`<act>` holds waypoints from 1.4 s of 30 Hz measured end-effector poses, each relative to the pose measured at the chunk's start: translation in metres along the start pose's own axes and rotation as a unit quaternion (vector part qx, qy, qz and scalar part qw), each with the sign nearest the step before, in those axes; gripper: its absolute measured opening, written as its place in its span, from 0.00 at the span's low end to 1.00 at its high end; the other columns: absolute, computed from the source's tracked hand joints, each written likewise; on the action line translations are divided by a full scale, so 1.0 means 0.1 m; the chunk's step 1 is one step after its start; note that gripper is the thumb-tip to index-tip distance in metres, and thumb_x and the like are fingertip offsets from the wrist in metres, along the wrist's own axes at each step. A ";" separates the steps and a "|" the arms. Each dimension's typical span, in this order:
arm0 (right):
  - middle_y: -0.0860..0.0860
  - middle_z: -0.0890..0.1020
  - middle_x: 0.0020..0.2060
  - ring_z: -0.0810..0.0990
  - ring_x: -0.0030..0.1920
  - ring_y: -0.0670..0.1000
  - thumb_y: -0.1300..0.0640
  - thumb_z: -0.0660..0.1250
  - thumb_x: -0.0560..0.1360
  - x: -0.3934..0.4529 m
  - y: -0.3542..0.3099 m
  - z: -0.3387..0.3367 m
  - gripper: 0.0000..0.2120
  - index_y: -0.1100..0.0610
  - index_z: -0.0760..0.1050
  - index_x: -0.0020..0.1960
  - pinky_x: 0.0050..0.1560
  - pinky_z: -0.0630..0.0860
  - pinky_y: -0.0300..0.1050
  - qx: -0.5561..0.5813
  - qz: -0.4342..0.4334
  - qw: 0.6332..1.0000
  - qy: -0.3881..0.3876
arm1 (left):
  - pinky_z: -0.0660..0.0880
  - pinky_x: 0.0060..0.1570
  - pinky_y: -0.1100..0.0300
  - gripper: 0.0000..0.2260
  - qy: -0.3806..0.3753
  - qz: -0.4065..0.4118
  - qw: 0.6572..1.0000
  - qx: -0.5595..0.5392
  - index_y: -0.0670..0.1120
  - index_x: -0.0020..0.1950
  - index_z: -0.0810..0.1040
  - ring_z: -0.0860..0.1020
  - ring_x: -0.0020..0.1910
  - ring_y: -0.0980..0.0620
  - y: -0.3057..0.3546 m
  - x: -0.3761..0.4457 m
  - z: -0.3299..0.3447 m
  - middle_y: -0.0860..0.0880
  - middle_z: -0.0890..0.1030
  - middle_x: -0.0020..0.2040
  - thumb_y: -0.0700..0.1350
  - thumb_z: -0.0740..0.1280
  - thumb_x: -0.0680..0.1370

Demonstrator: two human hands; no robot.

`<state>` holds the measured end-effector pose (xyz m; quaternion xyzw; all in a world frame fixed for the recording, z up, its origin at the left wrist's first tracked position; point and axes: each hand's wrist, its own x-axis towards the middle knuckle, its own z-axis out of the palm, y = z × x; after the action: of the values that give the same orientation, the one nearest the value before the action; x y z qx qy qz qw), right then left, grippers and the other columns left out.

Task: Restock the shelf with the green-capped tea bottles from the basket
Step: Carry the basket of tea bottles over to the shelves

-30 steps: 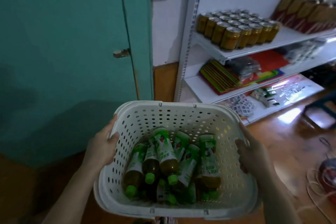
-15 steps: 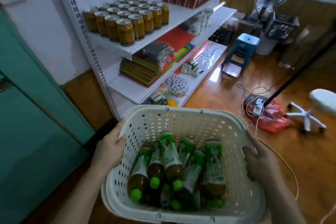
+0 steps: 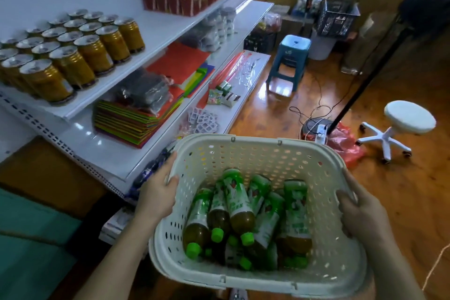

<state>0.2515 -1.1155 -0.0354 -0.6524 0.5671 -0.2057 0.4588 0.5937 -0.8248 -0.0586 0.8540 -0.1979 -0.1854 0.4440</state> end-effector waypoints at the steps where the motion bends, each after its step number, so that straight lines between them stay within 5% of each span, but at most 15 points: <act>1: 0.62 0.86 0.38 0.77 0.28 0.58 0.52 0.69 0.86 0.12 -0.02 -0.03 0.28 0.22 0.67 0.75 0.29 0.80 0.54 -0.002 0.003 1.000 0.004 | 0.70 0.25 0.55 0.27 -0.004 0.009 1.000 0.006 0.76 0.76 0.67 0.69 0.23 0.51 0.06 0.14 0.08 0.55 0.73 0.27 0.45 0.63 0.87; 5: 0.60 0.87 0.40 0.77 0.28 0.58 0.52 0.69 0.86 0.60 -0.12 -0.09 0.28 0.25 0.69 0.76 0.28 0.80 0.54 -0.008 0.016 1.000 0.025 | 0.72 0.31 0.49 0.30 -0.021 0.017 1.000 0.010 0.84 0.72 0.64 0.71 0.26 0.47 0.28 0.73 0.39 0.48 0.72 0.27 0.47 0.64 0.86; 10: 0.59 0.87 0.42 0.78 0.28 0.57 0.52 0.69 0.86 1.24 -0.24 0.03 0.28 0.26 0.69 0.77 0.27 0.80 0.54 -0.011 0.033 0.999 0.040 | 0.70 0.26 0.53 0.27 -0.058 0.030 0.998 0.015 0.76 0.77 0.67 0.68 0.24 0.47 0.50 1.61 0.77 0.50 0.73 0.28 0.46 0.64 0.87; 13: 0.57 0.88 0.43 0.80 0.28 0.56 0.51 0.69 0.85 1.62 -0.35 0.13 0.28 0.19 0.69 0.72 0.28 0.82 0.56 -0.003 0.053 0.996 0.074 | 0.71 0.26 0.53 0.27 -0.071 0.031 0.997 0.017 0.80 0.74 0.66 0.69 0.23 0.47 0.68 2.18 1.00 0.37 0.81 0.36 0.47 0.63 0.87; 18: 0.51 0.89 0.47 0.82 0.31 0.53 0.51 0.69 0.85 2.22 -0.57 0.20 0.30 0.12 0.67 0.64 0.31 0.83 0.53 0.008 0.050 0.992 0.114 | 0.71 0.25 0.55 0.26 -0.109 0.050 0.993 0.022 0.76 0.77 0.66 0.70 0.24 0.46 1.11 3.07 1.29 0.45 0.73 0.27 0.46 0.62 0.87; 21: 0.50 0.89 0.42 0.80 0.28 0.55 0.52 0.69 0.85 2.59 -0.77 0.21 0.30 0.14 0.68 0.66 0.28 0.81 0.55 0.009 0.053 0.992 0.115 | 0.72 0.25 0.53 0.27 -0.116 0.059 0.991 0.030 0.78 0.76 0.65 0.71 0.23 0.45 1.34 3.53 1.48 0.40 0.75 0.27 0.48 0.63 0.87; 26: 0.50 0.89 0.46 0.83 0.31 0.57 0.51 0.69 0.85 3.48 -0.95 0.22 0.29 0.17 0.68 0.70 0.29 0.83 0.57 -0.004 0.061 0.991 0.120 | 0.72 0.24 0.54 0.27 -0.126 0.059 0.989 0.045 0.78 0.76 0.65 0.70 0.22 0.46 1.71 4.27 1.86 0.48 0.75 0.26 0.48 0.63 0.86; 28: 0.51 0.89 0.51 0.83 0.35 0.55 0.48 0.69 0.85 3.92 -0.93 0.23 0.28 0.14 0.68 0.68 0.35 0.85 0.54 -0.005 0.066 0.990 0.121 | 0.71 0.26 0.52 0.27 -0.132 0.057 0.988 0.047 0.76 0.77 0.65 0.69 0.22 0.47 1.87 4.57 2.07 0.50 0.73 0.24 0.48 0.63 0.86; 32: 0.51 0.89 0.53 0.82 0.41 0.54 0.45 0.69 0.84 4.84 -0.92 0.22 0.28 0.15 0.65 0.72 0.50 0.86 0.67 -0.025 0.065 0.991 0.116 | 0.70 0.23 0.55 0.26 -0.124 0.048 0.990 0.054 0.72 0.78 0.68 0.69 0.20 0.51 2.23 5.12 2.51 0.51 0.73 0.23 0.45 0.63 0.87; 35: 0.50 0.88 0.55 0.85 0.43 0.56 0.46 0.68 0.85 5.39 -1.17 0.20 0.27 0.21 0.67 0.76 0.50 0.86 0.64 -0.040 0.048 0.994 0.093 | 0.70 0.23 0.55 0.26 -0.114 0.053 0.990 0.062 0.69 0.80 0.68 0.71 0.20 0.55 2.49 5.47 2.74 0.49 0.80 0.29 0.45 0.63 0.87; 38: 0.51 0.88 0.56 0.87 0.48 0.60 0.44 0.67 0.84 5.98 -1.34 0.16 0.28 0.19 0.65 0.76 0.52 0.87 0.62 -0.055 0.026 0.994 0.094 | 0.70 0.22 0.58 0.26 -0.092 0.038 0.994 0.037 0.70 0.79 0.68 0.71 0.19 0.58 2.70 5.88 2.95 0.28 0.83 0.57 0.44 0.63 0.87; 42: 0.53 0.88 0.50 0.83 0.39 0.54 0.47 0.67 0.85 6.67 -1.61 0.17 0.29 0.14 0.64 0.72 0.45 0.85 0.55 -0.047 0.001 0.994 0.099 | 0.74 0.24 0.56 0.27 -0.074 0.037 0.996 0.022 0.82 0.71 0.67 0.74 0.23 0.54 2.94 6.50 3.17 0.38 0.87 0.52 0.47 0.64 0.86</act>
<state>0.5351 -1.7392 -0.0783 -0.6494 0.6192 -0.2416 0.3695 0.9410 -1.5239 -0.0759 0.8396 -0.2659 -0.2270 0.4158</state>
